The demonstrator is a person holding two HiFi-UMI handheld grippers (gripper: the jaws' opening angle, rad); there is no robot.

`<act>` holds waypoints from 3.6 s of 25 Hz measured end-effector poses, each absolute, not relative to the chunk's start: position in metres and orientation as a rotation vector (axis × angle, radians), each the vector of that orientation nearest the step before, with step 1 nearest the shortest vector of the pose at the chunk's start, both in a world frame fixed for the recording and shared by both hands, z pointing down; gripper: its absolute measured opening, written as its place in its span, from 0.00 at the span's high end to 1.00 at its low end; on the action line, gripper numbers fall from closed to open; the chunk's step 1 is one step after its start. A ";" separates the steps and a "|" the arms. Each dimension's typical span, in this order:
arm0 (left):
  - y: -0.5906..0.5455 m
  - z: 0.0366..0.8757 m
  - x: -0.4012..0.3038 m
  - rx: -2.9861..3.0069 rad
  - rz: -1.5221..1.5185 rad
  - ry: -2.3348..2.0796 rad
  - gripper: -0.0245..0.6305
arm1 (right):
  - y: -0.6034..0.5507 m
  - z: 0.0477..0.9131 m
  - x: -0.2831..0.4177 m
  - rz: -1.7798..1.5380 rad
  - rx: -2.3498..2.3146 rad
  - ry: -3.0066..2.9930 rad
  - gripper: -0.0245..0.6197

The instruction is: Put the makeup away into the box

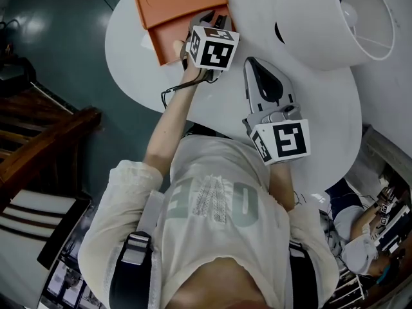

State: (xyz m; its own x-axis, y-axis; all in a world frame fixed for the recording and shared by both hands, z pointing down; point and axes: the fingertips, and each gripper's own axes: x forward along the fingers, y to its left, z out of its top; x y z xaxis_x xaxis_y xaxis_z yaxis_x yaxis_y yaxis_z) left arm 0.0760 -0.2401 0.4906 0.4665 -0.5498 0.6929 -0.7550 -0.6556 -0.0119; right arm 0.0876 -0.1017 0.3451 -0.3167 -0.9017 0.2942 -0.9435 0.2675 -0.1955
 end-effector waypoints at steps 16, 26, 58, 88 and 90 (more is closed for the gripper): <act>-0.164 0.320 0.046 2.682 0.430 -1.111 0.95 | -0.080 0.296 0.070 0.287 1.807 -2.459 0.95; -0.118 0.301 0.043 2.739 0.356 -0.997 0.95 | -0.064 0.283 0.070 0.235 1.857 -2.455 0.95; 0.018 0.558 0.137 2.598 1.379 -0.265 0.54 | -0.011 0.361 0.193 0.535 2.055 -2.210 0.95; -0.082 0.261 0.042 2.809 0.289 -1.107 0.61 | -0.060 0.236 0.093 0.221 2.039 -2.592 0.95; -0.087 0.259 0.035 2.802 0.293 -1.140 0.61 | -0.063 0.236 0.087 0.225 2.026 -2.606 0.95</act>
State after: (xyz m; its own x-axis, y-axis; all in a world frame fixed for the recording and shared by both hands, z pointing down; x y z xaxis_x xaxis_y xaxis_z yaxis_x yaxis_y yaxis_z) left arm 0.0346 -0.0865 0.2587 0.7007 -0.6801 0.2156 -0.6998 -0.7141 0.0216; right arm 0.0874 -0.0632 0.2361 -0.2410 -0.9693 -0.0483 -0.9467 0.2458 -0.2081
